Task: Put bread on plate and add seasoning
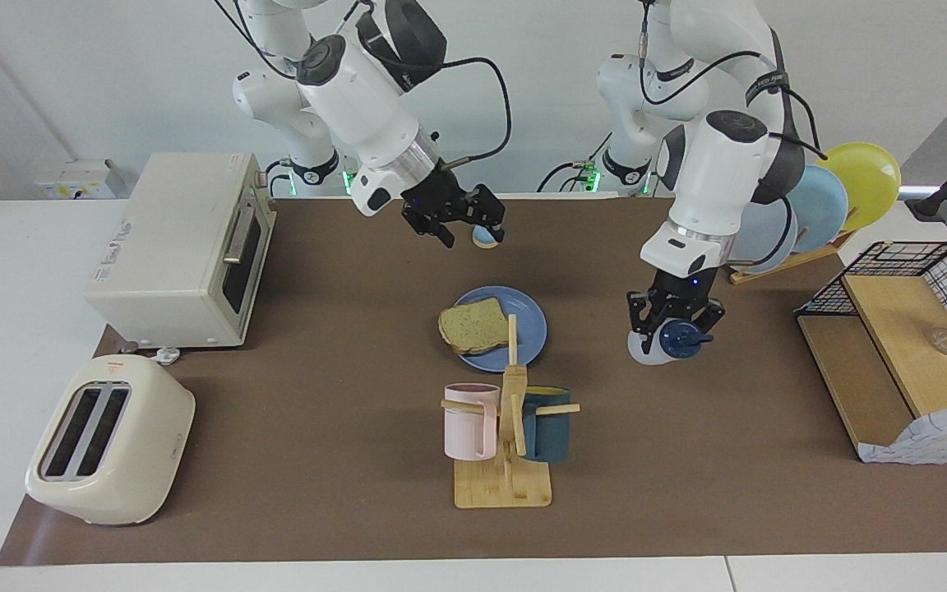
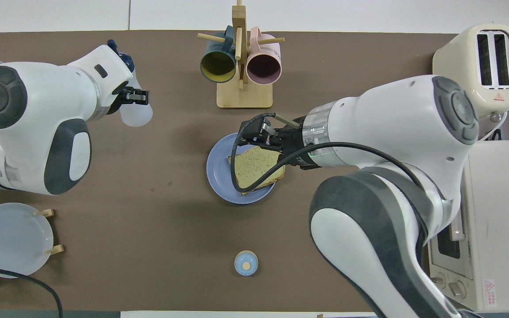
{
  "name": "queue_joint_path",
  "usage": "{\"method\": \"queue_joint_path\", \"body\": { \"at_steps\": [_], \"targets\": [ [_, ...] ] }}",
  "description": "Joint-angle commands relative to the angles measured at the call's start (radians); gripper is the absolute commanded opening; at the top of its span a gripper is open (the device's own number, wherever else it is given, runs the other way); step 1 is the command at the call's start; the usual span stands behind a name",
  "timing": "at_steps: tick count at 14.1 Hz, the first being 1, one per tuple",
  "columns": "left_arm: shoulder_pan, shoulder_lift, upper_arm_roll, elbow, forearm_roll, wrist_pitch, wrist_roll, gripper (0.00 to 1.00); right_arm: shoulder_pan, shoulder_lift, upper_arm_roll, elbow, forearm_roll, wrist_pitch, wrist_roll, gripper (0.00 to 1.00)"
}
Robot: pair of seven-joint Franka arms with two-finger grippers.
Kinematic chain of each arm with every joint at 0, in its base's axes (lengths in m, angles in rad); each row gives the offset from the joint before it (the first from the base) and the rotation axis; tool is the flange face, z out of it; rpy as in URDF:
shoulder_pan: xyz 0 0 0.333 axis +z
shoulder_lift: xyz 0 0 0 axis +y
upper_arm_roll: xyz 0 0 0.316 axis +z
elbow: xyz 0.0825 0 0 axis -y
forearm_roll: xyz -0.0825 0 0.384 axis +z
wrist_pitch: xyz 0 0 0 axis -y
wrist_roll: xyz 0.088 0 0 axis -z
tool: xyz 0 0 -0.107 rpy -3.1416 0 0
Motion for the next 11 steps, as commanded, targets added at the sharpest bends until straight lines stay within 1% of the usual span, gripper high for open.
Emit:
{"method": "queue_joint_path", "body": {
  "at_steps": [1,2,3,6,9,11],
  "targets": [
    [0.0,-0.105,-0.007,-0.014,-0.037,-0.157,0.115,0.0,-0.009,-0.018,0.006,-0.015,0.089,0.004,-0.006,1.0],
    [-0.003,-0.134,-0.009,-0.016,-0.043,-0.214,0.157,0.0,-0.006,-0.018,0.005,-0.013,0.126,0.03,-0.008,1.0],
    [-0.017,-0.163,-0.009,-0.019,-0.046,-0.272,0.202,0.0,-0.006,-0.018,0.006,-0.013,0.136,0.059,-0.006,1.0],
    [-0.058,-0.221,-0.009,-0.025,-0.046,-0.398,0.305,0.0,-0.008,-0.02,0.006,-0.01,0.168,0.07,0.03,1.0],
    [-0.098,-0.254,-0.009,-0.036,-0.048,-0.463,0.396,0.0,-0.014,-0.02,0.008,-0.01,0.178,0.067,0.031,1.0],
    [-0.131,-0.277,-0.007,-0.068,-0.048,-0.463,0.451,0.0,-0.006,-0.018,0.006,-0.004,0.214,0.075,0.032,1.0]
  ]
}}
